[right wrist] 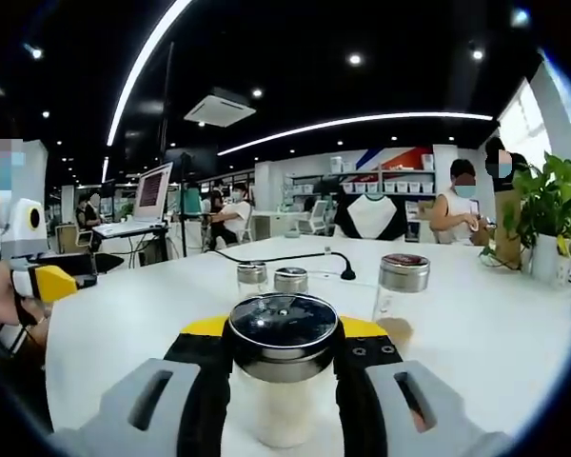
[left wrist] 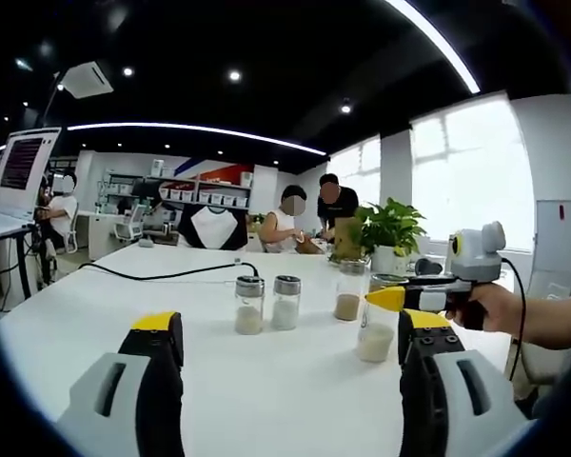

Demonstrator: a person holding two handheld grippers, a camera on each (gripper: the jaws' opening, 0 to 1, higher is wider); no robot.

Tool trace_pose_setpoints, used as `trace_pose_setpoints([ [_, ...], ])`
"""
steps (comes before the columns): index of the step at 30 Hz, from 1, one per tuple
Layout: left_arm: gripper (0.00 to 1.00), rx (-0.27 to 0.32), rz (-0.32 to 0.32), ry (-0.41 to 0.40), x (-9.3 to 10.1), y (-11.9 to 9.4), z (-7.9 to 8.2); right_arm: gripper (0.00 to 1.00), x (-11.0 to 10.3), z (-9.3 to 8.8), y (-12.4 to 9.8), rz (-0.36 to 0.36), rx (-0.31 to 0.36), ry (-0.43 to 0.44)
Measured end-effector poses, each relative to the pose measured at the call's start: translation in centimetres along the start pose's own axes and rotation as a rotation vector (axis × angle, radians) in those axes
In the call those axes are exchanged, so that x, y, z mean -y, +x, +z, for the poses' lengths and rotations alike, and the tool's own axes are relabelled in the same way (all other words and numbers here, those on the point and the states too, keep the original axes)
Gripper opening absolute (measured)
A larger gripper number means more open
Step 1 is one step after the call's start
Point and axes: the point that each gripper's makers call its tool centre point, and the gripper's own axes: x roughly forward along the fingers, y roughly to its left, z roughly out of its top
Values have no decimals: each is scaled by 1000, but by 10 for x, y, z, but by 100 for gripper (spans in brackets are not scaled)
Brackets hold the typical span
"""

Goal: Rotate the seasoning bottle until the label or dispensing opening points toward the visible target arrow and the bottle remains upright within the marked orientation range

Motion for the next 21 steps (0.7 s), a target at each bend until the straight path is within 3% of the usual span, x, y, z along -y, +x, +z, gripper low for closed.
trace_pose_setpoints([
  [10,99,0,4,-6,-2,0,0,40,-1,0,2,59,2,-3],
  [21,99,0,17,-18,-9,-2,0,40,-1,0,3,70,-17,-1],
])
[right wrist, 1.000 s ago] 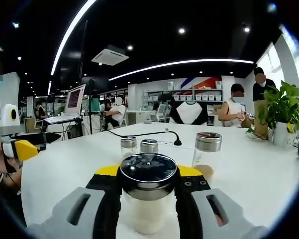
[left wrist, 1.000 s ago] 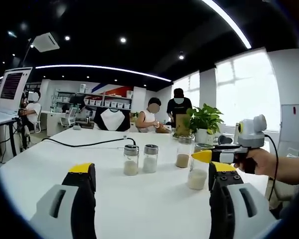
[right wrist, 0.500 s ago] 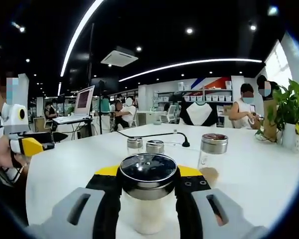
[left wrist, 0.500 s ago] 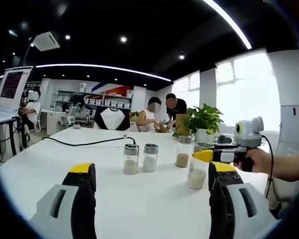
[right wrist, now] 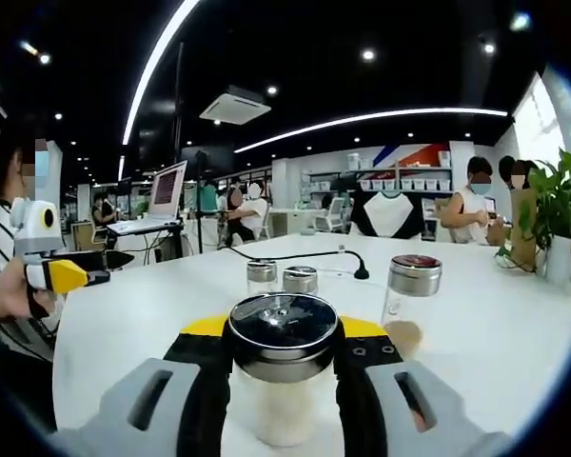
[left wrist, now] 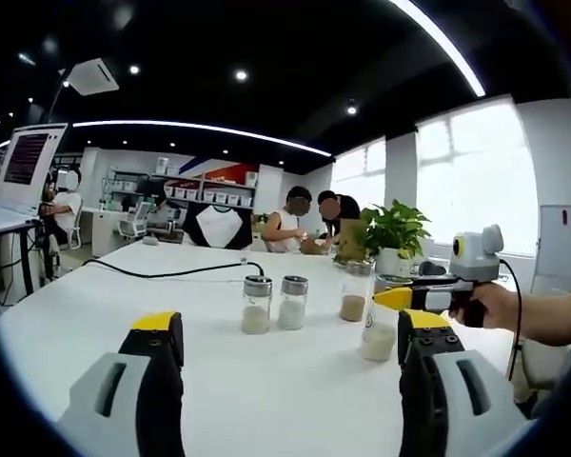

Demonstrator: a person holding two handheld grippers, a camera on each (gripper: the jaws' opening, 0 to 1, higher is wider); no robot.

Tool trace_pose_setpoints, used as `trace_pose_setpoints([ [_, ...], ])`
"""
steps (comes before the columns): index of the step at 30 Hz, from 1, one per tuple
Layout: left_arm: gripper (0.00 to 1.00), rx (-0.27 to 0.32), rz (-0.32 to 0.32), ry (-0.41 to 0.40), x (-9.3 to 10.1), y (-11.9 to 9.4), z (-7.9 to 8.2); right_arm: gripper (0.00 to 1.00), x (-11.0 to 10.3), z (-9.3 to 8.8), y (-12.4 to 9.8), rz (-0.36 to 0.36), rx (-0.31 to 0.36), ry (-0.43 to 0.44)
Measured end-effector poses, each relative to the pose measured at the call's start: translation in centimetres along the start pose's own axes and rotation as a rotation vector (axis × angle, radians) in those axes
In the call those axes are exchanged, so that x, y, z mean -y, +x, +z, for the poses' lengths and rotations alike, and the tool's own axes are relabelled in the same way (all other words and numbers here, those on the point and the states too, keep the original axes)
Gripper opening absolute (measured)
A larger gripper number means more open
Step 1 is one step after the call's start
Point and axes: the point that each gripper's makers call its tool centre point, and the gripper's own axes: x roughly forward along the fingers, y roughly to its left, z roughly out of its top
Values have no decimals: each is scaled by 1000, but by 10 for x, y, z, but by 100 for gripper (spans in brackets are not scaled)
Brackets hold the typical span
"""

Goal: Rotate the seasoning bottle until the label or dispensing opening points toward the visible target arrow and the bottle remains upright within the marked orientation range

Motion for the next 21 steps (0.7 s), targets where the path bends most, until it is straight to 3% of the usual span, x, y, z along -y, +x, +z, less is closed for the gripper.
trace_pose_setpoints([
  [13,98,-7,-3,-11,1,0,-2,41,1,-2,-2,-22,-15,19],
  [18,98,-9,0,-12,0,-1,-2,53,5,-4,-5,-58,-23,66],
  [21,98,-9,-3,-12,1,0,-3,54,4,-2,-7,-62,-13,67],
])
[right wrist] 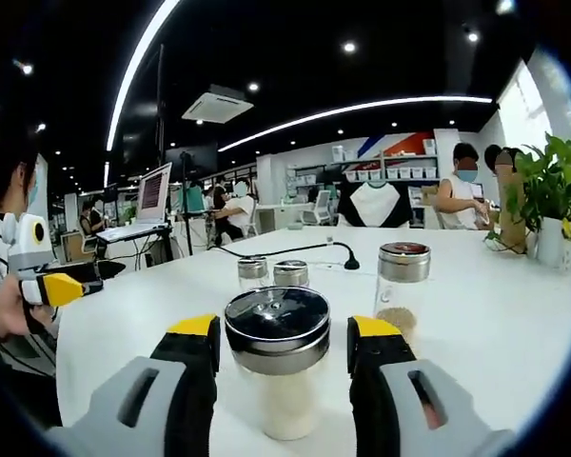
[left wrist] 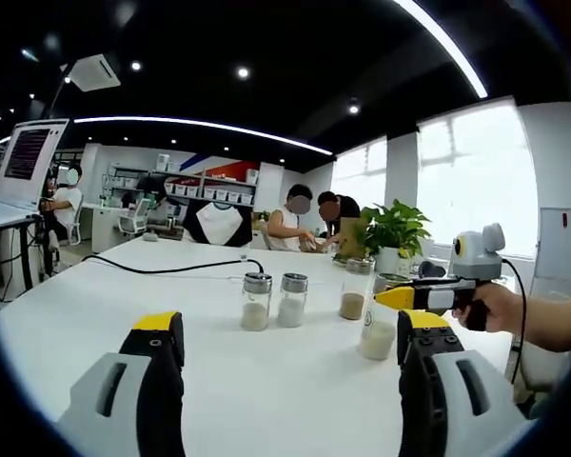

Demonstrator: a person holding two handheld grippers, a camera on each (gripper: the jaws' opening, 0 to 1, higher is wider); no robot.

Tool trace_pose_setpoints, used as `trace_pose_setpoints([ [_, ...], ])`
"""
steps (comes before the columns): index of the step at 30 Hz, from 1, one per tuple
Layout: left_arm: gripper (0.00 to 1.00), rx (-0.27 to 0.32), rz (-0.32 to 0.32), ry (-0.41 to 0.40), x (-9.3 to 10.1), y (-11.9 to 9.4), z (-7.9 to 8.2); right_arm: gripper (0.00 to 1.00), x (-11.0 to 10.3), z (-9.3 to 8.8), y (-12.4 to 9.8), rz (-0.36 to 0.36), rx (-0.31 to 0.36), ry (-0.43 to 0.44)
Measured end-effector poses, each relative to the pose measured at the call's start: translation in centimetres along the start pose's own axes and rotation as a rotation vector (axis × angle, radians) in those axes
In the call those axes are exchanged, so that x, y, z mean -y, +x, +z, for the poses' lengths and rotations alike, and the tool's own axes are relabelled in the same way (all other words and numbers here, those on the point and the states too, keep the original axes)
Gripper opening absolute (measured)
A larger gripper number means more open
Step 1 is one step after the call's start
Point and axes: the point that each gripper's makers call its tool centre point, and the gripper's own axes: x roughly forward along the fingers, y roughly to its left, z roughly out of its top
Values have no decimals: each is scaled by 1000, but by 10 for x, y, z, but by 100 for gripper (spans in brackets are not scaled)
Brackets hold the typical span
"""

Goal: Rotate the seasoning bottle until the label or dispensing opening points toward the visible target arrow and the bottle remains upright within the marked orientation range

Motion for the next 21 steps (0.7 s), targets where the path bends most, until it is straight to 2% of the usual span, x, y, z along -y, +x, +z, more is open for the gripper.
trace_pose_setpoints([
  [7,98,2,-6,-4,1,-1,0,59,0,4,-5,-61,8,14],
  [9,98,-1,-7,-9,1,-1,-1,60,1,9,-8,-100,38,14],
  [13,98,0,-4,20,1,-1,2,61,5,11,-12,-169,77,89],
  [15,98,4,-7,15,2,-1,3,61,4,13,-12,-198,84,53],
  [20,98,18,-22,7,4,0,5,59,1,19,-10,-240,108,26],
  [21,98,18,-21,9,4,0,5,59,3,17,-9,-267,96,13],
])
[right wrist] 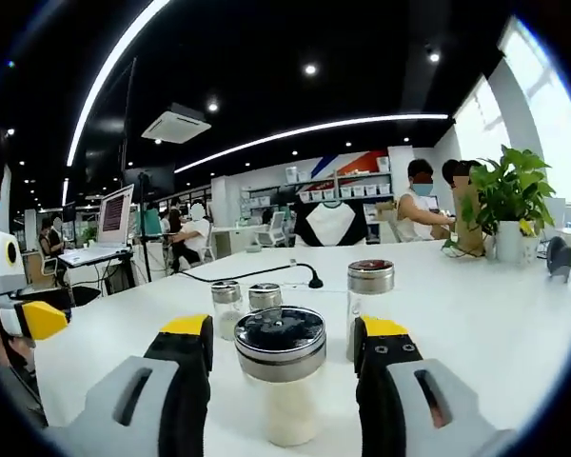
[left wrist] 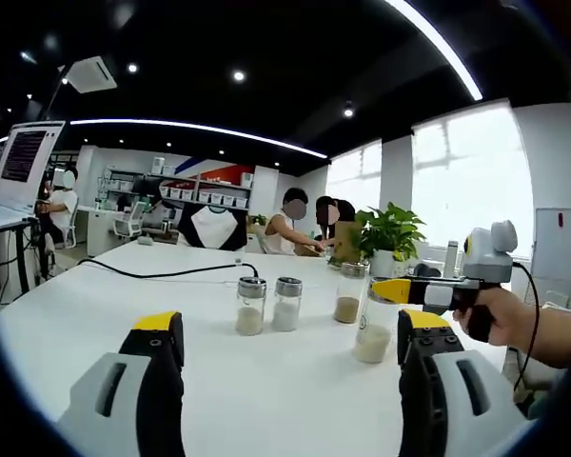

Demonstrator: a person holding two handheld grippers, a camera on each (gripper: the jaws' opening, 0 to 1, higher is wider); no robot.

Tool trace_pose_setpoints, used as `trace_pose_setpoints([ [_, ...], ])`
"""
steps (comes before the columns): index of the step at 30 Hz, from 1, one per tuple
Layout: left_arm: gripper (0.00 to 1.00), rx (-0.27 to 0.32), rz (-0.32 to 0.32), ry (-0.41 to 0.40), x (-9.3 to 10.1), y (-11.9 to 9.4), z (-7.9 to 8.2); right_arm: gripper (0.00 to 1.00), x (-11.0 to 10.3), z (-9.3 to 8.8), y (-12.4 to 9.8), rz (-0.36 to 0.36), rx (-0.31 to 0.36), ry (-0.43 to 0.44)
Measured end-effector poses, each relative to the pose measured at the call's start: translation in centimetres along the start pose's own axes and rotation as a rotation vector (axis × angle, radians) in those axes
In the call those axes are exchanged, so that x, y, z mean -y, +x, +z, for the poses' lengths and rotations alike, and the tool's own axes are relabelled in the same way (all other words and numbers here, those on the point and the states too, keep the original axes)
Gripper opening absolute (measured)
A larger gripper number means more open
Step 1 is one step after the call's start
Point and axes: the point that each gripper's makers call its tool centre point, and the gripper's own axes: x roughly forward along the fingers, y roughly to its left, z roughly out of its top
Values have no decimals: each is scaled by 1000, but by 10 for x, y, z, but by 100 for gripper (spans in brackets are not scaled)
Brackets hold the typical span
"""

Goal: Rotate the seasoning bottle until the label or dispensing opening points toward the visible target arrow and the bottle remains upright within the marked orientation range

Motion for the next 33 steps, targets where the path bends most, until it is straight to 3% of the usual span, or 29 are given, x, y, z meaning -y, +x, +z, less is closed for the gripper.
trace_pose_setpoints([
  [10,98,0,1,-3,-2,-1,1,59,-1,-10,10,-60,-48,53],
  [12,98,-2,3,-5,-2,-1,0,59,3,-13,12,-90,-68,2],
  [19,98,-6,-1,-3,-3,1,-1,60,5,-14,16,-93,-68,14],
  [27,98,-4,-10,6,0,2,0,50,8,-15,17,-103,-69,-10],
  [29,98,-9,-7,39,2,2,0,46,6,-14,17,-93,-59,-56],
  [33,98,-11,-13,37,2,2,0,42,3,-15,18,-87,-63,-44],
])
